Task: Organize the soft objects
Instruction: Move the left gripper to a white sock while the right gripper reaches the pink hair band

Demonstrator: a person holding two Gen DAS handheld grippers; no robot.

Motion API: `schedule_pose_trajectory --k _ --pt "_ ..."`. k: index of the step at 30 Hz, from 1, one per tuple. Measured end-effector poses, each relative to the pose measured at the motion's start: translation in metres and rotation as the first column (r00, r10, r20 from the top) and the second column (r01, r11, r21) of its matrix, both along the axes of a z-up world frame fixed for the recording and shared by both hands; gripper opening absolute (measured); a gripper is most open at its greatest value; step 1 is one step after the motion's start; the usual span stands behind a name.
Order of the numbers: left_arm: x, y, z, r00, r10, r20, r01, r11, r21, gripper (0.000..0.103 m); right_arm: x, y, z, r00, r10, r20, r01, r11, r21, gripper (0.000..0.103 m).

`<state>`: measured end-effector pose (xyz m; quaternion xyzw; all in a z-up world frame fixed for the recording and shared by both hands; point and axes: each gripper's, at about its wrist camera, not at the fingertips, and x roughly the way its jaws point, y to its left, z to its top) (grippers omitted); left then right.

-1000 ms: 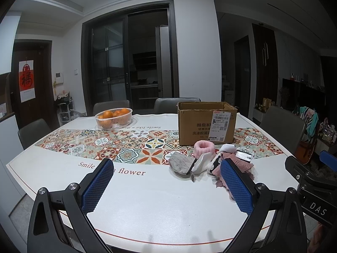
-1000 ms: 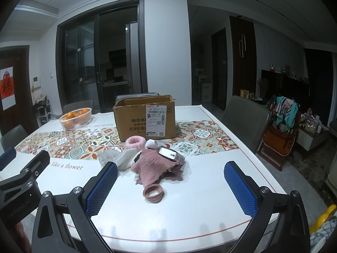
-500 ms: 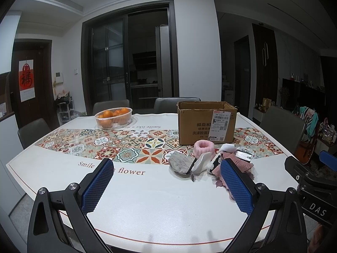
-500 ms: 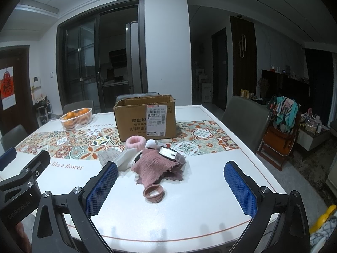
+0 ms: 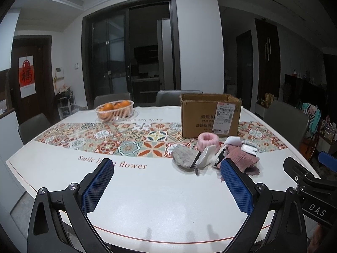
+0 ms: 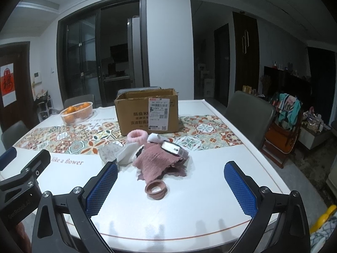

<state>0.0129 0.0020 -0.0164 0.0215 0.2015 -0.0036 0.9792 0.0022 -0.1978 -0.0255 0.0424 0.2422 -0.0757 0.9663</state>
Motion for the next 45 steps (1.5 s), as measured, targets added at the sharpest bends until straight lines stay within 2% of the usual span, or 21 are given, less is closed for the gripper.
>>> schedule_pose_trajectory --k 13,19,24,33,45 --pt "0.047 0.003 -0.035 0.995 -0.022 -0.096 0.023 1.0 0.005 0.103 0.044 0.007 -0.041 0.99 0.041 -0.135 -0.035 0.999 0.042 0.103" --pt "0.07 0.0 -0.05 0.99 -0.063 -0.127 0.067 0.997 0.031 0.099 0.067 0.008 -0.062 0.98 0.041 -0.195 -0.031 0.998 0.055 0.103" --pt "0.089 -0.006 -0.06 0.981 -0.135 -0.137 0.143 0.988 0.053 0.095 0.083 0.009 -0.08 0.966 0.037 -0.257 -0.022 0.998 0.06 0.101" --pt "0.128 -0.025 -0.071 0.949 -0.265 -0.169 0.285 0.953 0.104 0.087 0.106 0.013 -0.103 0.941 0.041 -0.335 -0.024 0.998 0.053 0.092" --pt "0.176 -0.056 -0.093 0.896 -0.36 -0.26 0.4 0.909 0.117 0.072 0.126 0.018 -0.116 0.921 0.057 -0.384 -0.049 0.998 0.031 0.083"
